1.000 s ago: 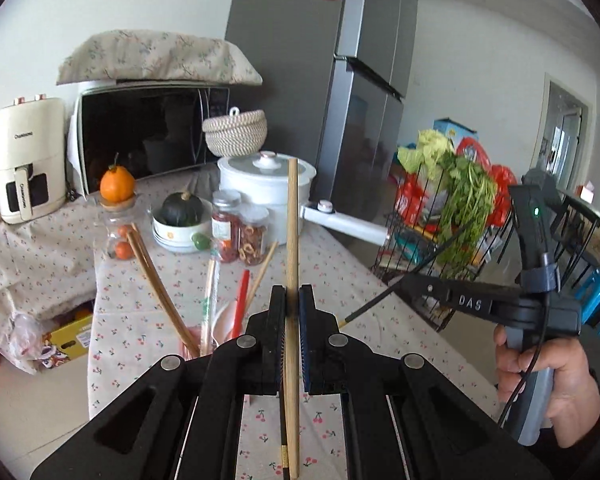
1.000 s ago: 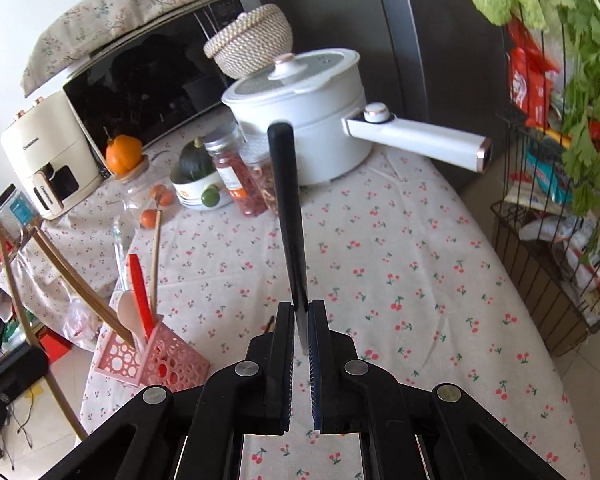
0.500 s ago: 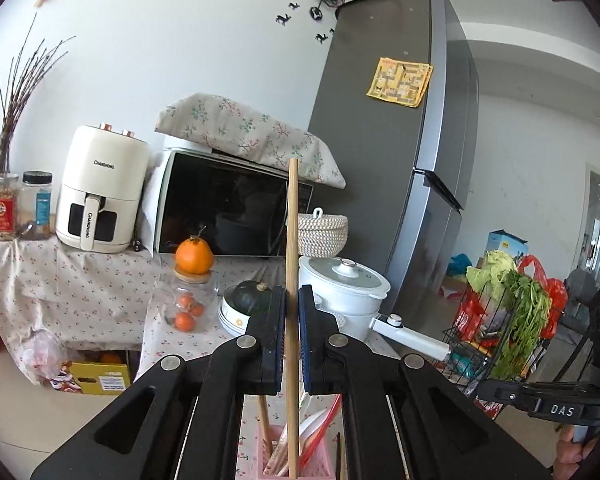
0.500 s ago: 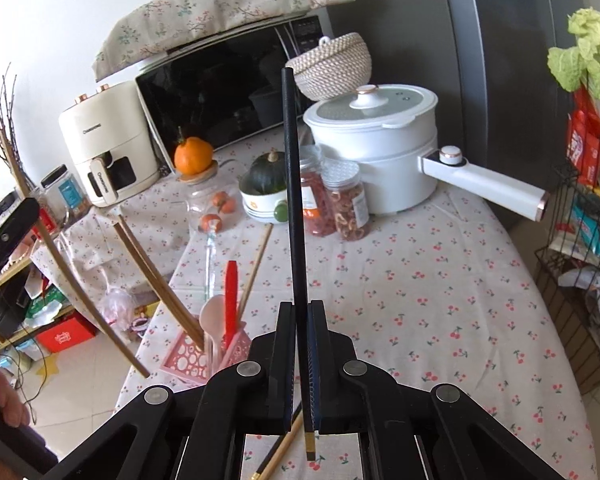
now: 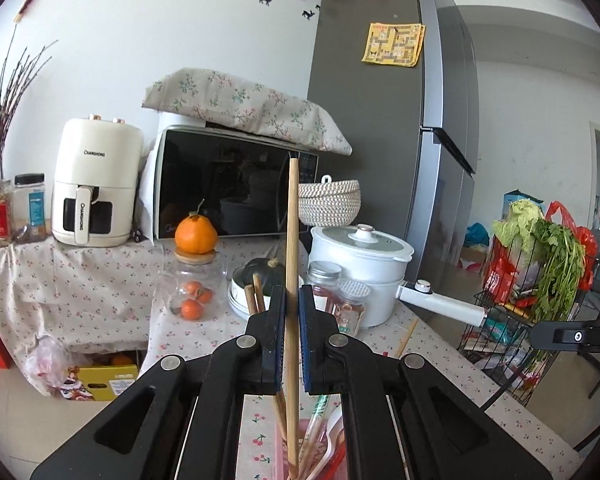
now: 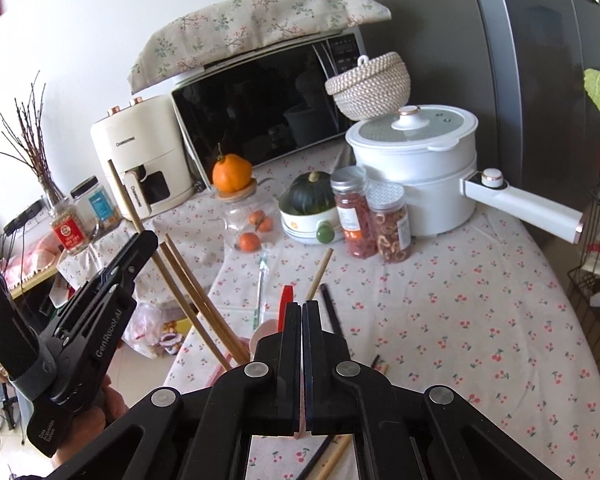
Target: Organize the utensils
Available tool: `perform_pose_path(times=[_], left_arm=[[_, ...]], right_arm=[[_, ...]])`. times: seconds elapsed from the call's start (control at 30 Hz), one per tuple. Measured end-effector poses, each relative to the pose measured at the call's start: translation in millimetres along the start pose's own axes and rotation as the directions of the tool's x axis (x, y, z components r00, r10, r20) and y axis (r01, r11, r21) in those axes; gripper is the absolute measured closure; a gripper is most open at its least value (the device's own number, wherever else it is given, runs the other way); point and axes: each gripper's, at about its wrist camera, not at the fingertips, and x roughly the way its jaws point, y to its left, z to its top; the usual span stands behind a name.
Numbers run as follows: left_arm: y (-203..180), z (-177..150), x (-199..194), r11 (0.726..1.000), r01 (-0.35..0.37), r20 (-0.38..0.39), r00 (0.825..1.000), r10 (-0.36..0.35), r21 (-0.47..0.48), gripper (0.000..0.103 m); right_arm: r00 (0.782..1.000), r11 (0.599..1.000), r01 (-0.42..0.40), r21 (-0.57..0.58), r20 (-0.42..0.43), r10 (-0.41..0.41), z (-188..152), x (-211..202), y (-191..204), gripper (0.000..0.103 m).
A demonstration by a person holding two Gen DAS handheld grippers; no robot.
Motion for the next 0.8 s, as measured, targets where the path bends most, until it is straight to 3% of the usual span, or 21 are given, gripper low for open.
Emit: perform_pose_path(times=[0.13, 0.33, 0.43, 0.47, 0.5, 0.63, 0.8], left_arm=[[1, -1, -3, 1.0, 0.009, -0.01, 1.0, -0.009, -0.011, 0.097], [-1, 14, -26, 0.998, 0.048, 0.042, 0.998, -0.046, -0.047, 0.097], [-1, 20, -37, 0.993, 0.086, 0.042, 0.996, -0.083, -0.077, 0.097], [-1, 21, -41, 0.991, 0.1, 0.032, 0.995, -0.097, -0.09, 0.097], [0, 22, -43, 0.988, 0.114, 0.018, 0.993, -0.113, -0.102, 0.097], [-2, 16, -45, 0.977, 0.156, -0.086, 0.982, -0.17, -0.144, 0.097], [-2, 4, -39, 0.957, 0.2, -0.187, 0.952, -0.241, -0.212, 0.097]], right_arm=[[0.999, 0.999, 0.014, 0.053, -0.037, -0.012, -2, 11, -17, 0.101], [0.991, 0.99, 0.063, 0.129, -0.122, -0.047, -7, 29, -55, 0.097], [0.979, 0.978, 0.115, 0.173, -0.189, -0.081, -12, 32, -80, 0.065], [0.97, 0.973, 0.138, 0.186, -0.225, -0.094, -16, 34, -89, 0.051], [0.959, 0.967, 0.159, 0.197, -0.265, -0.104, -21, 37, -98, 0.047], [0.889, 0.921, 0.272, 0.277, -0.44, -0.13, -54, 50, -136, 0.047], [0.79, 0.84, 0.398, 0.369, -0.603, -0.109, -104, 50, -172, 0.047]])
